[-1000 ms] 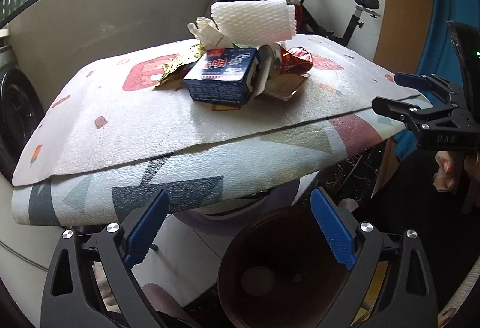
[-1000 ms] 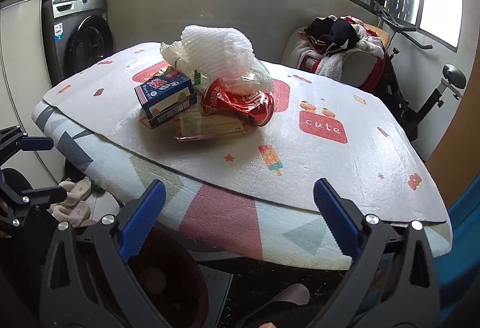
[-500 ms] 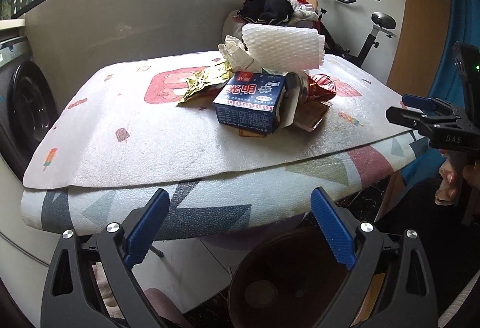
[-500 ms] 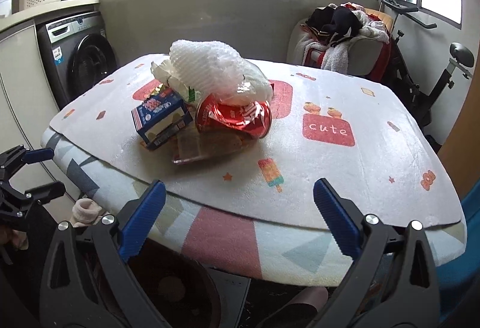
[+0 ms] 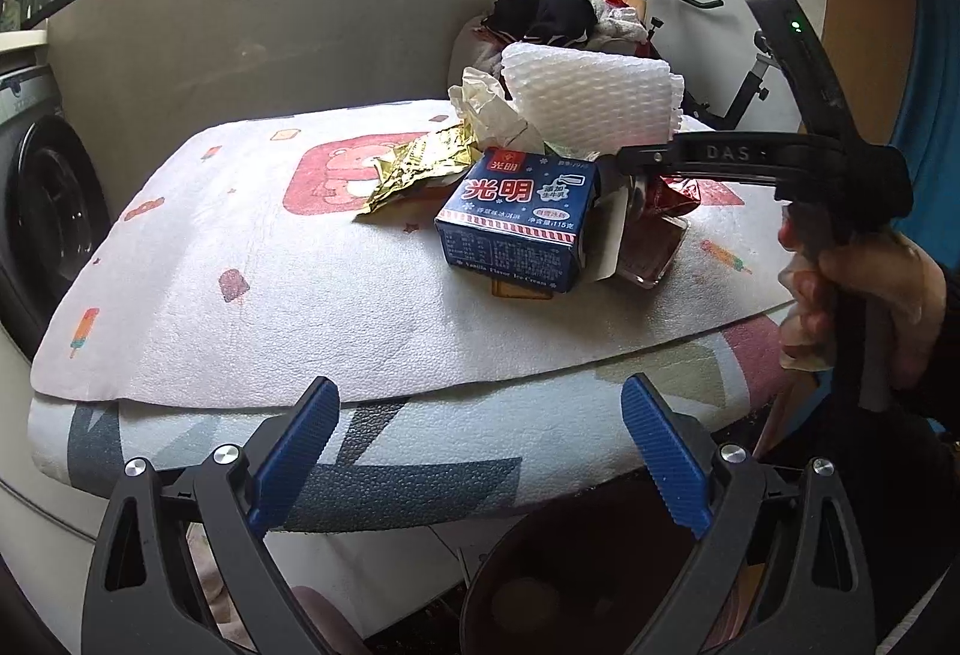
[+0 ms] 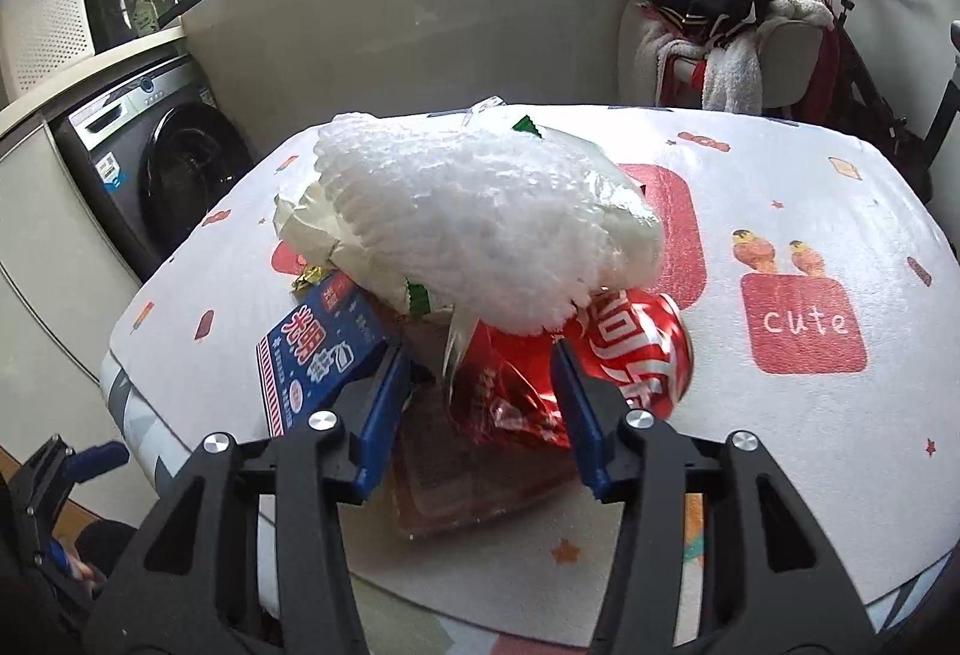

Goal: Collect trash
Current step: 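Close the right tool on the red can and lift it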

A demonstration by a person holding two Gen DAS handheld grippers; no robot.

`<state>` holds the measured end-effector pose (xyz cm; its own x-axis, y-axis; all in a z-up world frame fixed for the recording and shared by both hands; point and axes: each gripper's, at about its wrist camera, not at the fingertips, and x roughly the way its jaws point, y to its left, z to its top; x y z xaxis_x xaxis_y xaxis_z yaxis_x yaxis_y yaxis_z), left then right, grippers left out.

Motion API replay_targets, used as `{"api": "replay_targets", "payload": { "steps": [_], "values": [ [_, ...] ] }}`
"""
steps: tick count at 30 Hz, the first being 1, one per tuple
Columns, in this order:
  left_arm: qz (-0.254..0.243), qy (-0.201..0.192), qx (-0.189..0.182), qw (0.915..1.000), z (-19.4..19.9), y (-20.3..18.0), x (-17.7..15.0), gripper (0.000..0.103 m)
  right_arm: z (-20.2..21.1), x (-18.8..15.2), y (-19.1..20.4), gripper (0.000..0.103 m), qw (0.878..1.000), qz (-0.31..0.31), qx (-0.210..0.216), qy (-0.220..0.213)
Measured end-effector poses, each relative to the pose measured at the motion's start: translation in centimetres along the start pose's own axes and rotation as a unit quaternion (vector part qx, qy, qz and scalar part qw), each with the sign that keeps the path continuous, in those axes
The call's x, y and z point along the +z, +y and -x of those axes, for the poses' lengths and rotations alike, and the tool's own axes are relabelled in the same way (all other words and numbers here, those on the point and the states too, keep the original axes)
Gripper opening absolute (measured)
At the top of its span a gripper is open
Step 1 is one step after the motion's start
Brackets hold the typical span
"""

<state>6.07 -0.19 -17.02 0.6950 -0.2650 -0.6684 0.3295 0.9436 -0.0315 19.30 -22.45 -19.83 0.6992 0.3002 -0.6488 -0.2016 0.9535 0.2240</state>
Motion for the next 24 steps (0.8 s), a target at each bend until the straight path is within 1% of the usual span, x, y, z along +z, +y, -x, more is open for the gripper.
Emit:
{"api": "replay_targets", "payload": {
  "steps": [2,4,5,6,7,14,18,21,24],
  "values": [
    [-0.001,0.002,-0.001,1.0,-0.4,-0.1,0.1,0.093,-1.2,0.4,0.6,0.051,1.0,0.006,-0.018,0.011],
    [-0.002,0.005,-0.005,1.0,-0.7,-0.1,0.3,0.093,-2.2,0.5,1.0,0.051,0.998,0.018,-0.046,0.025],
    [-0.001,0.006,-0.009,0.9999,-0.8,-0.1,0.4,0.093,-2.4,0.5,1.1,0.049,0.998,0.024,-0.056,0.027],
    [0.001,0.007,-0.012,0.9999,-1.0,-0.1,0.6,0.094,-2.4,0.3,1.1,0.039,0.998,0.028,-0.058,0.029],
    [0.004,0.006,-0.014,0.9999,-1.1,-0.1,0.8,0.095,-2.3,0.2,1.2,0.036,0.997,0.03,-0.06,0.031],
    [0.01,0.0,-0.026,0.9996,-1.8,-0.2,2.2,0.096,1.4,-1.7,-0.5,0.033,0.998,0.031,-0.047,0.012],
    [0.015,0.01,-0.03,0.9994,-2.7,-0.2,3.3,0.096,3.7,-3.1,-1.2,0.031,0.999,0.029,-0.04,0.004],
    [0.002,0.02,-0.033,0.9993,-3.4,-0.5,4.1,0.096,5.3,-4.2,-2.2,0.028,0.999,0.023,-0.044,-0.003],
    [-0.017,0.02,-0.033,0.9991,-3.8,-1.1,4.8,0.096,6.6,-4.7,-3.6,0.027,0.998,0.012,-0.056,-0.013]
  ]
}}
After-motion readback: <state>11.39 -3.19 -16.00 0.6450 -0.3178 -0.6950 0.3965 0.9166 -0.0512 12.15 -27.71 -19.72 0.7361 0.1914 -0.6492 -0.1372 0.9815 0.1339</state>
